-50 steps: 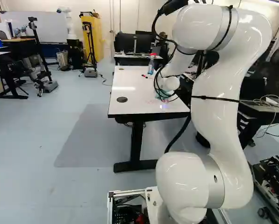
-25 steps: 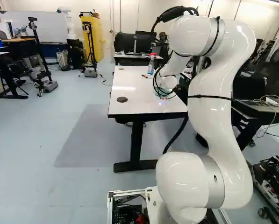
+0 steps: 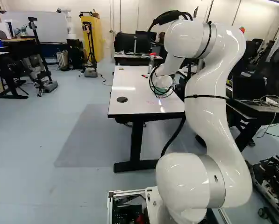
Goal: Clean the table with the green towel
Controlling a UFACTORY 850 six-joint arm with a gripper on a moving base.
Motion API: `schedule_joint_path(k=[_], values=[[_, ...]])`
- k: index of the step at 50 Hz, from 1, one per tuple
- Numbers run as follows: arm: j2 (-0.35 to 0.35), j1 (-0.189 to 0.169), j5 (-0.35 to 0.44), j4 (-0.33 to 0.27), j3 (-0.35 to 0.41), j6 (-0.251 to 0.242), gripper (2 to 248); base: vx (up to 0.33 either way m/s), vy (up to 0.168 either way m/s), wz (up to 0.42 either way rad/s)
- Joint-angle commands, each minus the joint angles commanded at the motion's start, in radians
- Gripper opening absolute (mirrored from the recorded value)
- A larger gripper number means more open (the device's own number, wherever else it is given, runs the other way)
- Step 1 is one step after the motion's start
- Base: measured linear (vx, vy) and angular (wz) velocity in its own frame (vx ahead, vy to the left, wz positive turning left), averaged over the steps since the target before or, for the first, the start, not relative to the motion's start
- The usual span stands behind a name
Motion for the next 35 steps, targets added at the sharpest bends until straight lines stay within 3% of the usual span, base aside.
schedule_joint_path(k=[19,35], values=[[0.049,0.038,0.000,0.000,0.066,0.000,47,0.000,0.000,0.000],[0.116,0.043,0.000,0.000,0.155,0.000,47,0.000,0.000,0.000]])
